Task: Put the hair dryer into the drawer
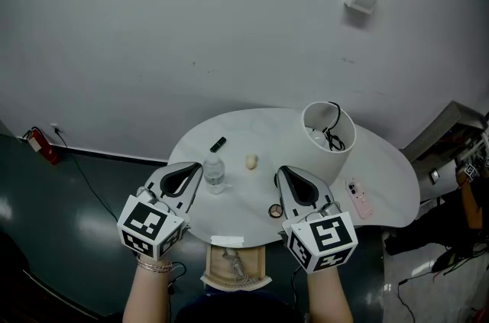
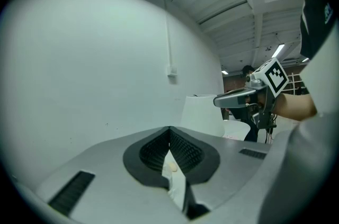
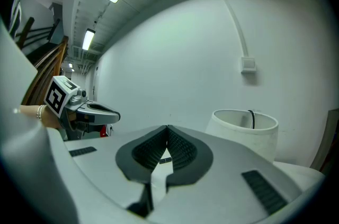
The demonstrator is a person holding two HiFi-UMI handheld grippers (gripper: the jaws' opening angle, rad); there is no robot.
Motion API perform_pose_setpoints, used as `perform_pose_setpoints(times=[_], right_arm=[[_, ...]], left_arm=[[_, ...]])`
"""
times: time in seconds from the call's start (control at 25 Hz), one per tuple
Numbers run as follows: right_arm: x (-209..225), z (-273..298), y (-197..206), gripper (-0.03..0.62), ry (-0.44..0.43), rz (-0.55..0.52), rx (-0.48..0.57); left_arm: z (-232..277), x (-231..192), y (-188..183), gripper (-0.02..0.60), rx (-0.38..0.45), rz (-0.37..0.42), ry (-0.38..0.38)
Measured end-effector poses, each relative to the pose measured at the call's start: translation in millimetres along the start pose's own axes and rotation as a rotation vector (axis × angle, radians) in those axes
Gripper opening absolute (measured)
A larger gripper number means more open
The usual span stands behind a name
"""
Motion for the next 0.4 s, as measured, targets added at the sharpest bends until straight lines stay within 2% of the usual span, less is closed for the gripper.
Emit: perform_pose_setpoints(times=[0.4], right_arm=[[3.2, -1.6, 2.0, 0.018, -0.006, -0.001, 0.004]], left_arm=[[1.6, 3.9, 2.5, 0.008, -0.006, 0.003, 0.001]])
Point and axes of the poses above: the fingertips, and each gripper's own axes: z forward along the fingers, x to its right, y out of its underside, the point moved 9 cm from there along -z, backward along the fingers, and after that the axes turned 4 degrees about x, right-handed, at the moved point
